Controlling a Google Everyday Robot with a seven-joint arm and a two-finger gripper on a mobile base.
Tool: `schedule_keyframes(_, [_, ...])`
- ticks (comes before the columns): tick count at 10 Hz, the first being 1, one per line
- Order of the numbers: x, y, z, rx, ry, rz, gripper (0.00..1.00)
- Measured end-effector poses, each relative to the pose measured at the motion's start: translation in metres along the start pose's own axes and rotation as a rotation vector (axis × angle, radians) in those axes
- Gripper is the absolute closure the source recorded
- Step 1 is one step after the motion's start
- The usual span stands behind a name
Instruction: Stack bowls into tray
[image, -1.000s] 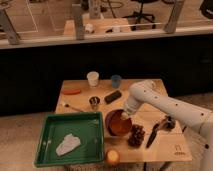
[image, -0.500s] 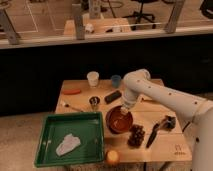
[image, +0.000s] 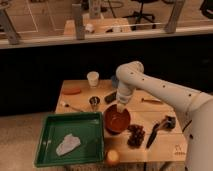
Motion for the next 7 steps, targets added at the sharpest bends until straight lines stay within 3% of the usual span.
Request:
schedule_keyframes(2, [-0.016, 0.011, -0.003, -0.033, -0.013, -0.054, 1.0])
schedule_keyframes(7, [-0.053, 0.038, -0.027, -0.041, 0.01, -0.173, 1.0])
